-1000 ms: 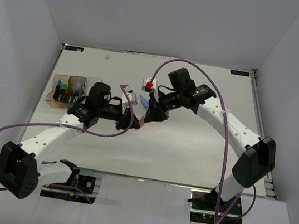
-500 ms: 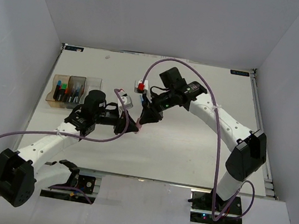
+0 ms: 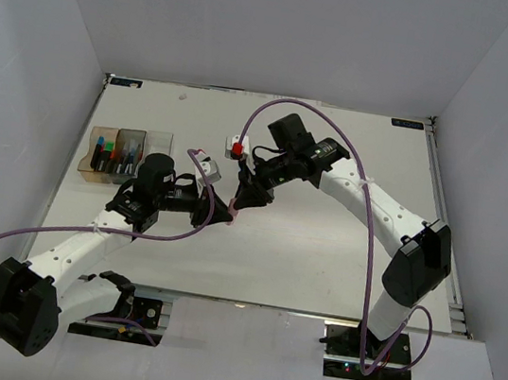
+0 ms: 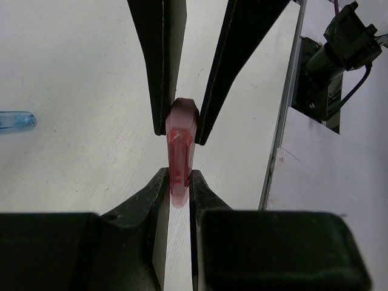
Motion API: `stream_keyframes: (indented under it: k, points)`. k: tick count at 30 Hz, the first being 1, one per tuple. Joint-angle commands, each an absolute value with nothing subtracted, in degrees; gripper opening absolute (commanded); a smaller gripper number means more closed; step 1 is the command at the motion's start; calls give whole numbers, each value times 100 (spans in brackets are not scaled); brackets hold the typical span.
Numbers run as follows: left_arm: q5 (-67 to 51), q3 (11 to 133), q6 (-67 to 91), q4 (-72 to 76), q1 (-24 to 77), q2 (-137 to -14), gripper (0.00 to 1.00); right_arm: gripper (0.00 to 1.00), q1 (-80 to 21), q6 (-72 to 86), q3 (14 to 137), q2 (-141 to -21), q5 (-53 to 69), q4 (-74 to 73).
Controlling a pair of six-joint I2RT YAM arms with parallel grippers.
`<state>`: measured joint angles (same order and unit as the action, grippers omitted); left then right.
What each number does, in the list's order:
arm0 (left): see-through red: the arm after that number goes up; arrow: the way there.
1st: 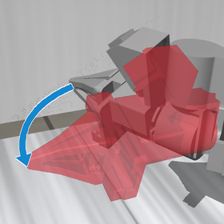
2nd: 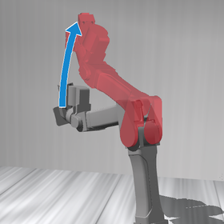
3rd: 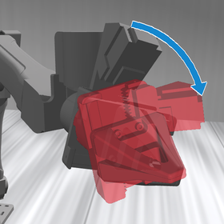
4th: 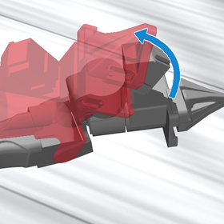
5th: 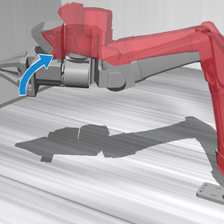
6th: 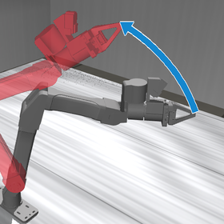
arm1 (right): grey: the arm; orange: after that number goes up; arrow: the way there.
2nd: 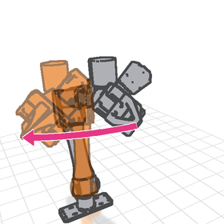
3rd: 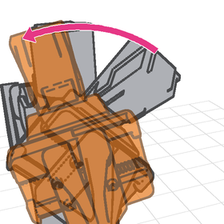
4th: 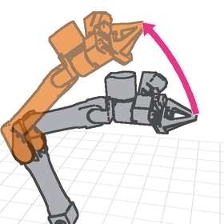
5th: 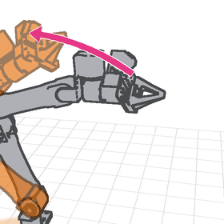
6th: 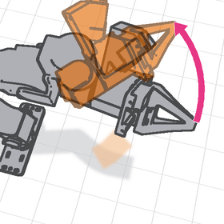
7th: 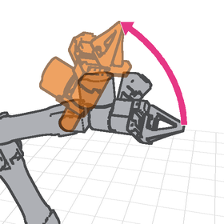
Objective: Sort the stationery into containers
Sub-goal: Close the pen cap on the pen.
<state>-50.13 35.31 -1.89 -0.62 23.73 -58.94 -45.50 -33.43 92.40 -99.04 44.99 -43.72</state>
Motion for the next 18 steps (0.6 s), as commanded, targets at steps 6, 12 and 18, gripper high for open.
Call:
stream_keyframes:
  k: [6, 12, 18]
  points:
    - [-5379, 4157, -105, 2039, 2303, -5432, 0, 8, -4931, -3437, 8903, -10169, 4228, -5203]
    - [-5432, 4157, -228, 1794, 2312, -5502, 0, 8, -4913, -3340, 8903, -10108, 4096, -5115]
    - [-5449, 4157, -316, 1635, 2312, -5493, 0, 8, -4878, -3235, 9140, -10028, 4034, -5063]
